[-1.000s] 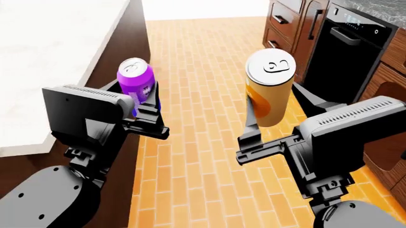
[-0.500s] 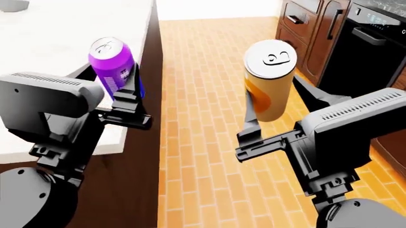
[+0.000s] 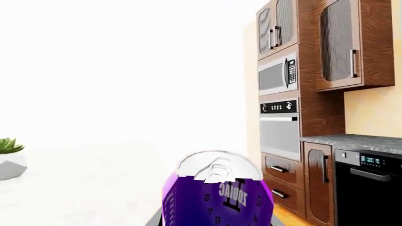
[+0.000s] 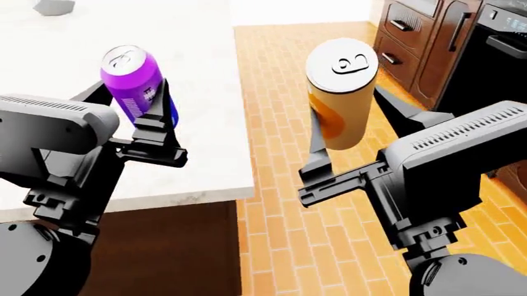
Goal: Move the drinks to the dining counter.
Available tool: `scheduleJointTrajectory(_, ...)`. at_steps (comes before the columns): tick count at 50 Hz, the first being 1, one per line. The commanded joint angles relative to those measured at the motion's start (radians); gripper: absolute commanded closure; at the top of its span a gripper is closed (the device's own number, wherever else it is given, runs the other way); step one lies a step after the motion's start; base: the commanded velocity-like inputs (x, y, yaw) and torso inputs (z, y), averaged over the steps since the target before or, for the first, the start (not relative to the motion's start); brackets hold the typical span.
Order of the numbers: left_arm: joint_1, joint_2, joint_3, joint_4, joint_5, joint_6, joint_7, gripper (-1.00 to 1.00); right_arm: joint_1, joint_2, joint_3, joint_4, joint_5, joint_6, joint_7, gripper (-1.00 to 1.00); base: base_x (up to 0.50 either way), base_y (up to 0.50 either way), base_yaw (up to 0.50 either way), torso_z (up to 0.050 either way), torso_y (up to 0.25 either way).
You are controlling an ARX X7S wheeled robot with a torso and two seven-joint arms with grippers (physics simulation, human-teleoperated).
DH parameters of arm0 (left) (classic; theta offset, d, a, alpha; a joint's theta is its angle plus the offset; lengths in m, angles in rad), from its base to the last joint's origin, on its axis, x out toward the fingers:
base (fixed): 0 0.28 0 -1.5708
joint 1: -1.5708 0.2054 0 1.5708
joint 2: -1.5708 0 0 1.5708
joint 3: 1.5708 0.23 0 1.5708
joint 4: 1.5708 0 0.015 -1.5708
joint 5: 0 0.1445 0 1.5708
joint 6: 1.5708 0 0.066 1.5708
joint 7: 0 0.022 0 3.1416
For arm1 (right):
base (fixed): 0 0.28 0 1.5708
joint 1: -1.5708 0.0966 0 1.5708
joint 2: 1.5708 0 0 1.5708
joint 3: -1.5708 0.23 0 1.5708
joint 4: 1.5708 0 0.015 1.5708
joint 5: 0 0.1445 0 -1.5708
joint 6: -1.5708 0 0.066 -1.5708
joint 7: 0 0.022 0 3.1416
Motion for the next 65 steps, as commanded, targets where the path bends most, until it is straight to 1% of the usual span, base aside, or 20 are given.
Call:
scheduleJointTrajectory(1,0.010,-0.002,-0.003,-0.004,0.000,0.020,-0.004,1.00,0.007,0.003,-0.008,0.001,-0.025,0.000,-0.004,1.00,-0.49,0.08,0.00,0.000,0.000)
scheduleJointTrajectory(30,0.021,-0.007,0.002,-0.009,-0.005,0.039,-0.003,1.00,0.016,0.002,-0.011,0.016,0.001,-0.003,0.010,1.00,-0.49,0.15,0.00,0.000,0.001)
scheduleJointTrajectory(31,0.022,-0.008,0.001,-0.010,-0.006,0.040,-0.002,1.00,0.006,-0.007,0.014,0.028,0.028,-0.012,0.014,1.00,0.01,0.06,0.00,0.000,0.000)
scheduleJointTrajectory(37,0.028,-0.012,-0.002,-0.008,-0.008,0.045,-0.003,1.00,0.008,0.000,-0.002,0.023,0.002,-0.012,0.024,1.00,0.00,0.00,0.00,0.000,0.000)
scheduleJointTrajectory(38,0.031,-0.013,-0.002,-0.007,-0.006,0.046,-0.003,1.00,0.016,0.005,-0.014,0.021,-0.009,0.004,0.032,1.00,-0.50,0.06,0.00,0.000,0.000)
scheduleJointTrajectory(51,0.038,-0.013,0.008,-0.013,0.003,0.059,0.002,1.00,-0.010,0.007,-0.011,0.032,0.000,-0.032,0.020,1.00,-0.49,0.06,0.00,0.000,0.001)
scheduleJointTrajectory(65,0.024,-0.022,0.038,-0.023,-0.008,0.033,0.001,1.00,-0.020,0.000,-0.016,0.056,0.023,-0.054,-0.003,1.00,-0.03,0.00,0.00,0.001,0.001)
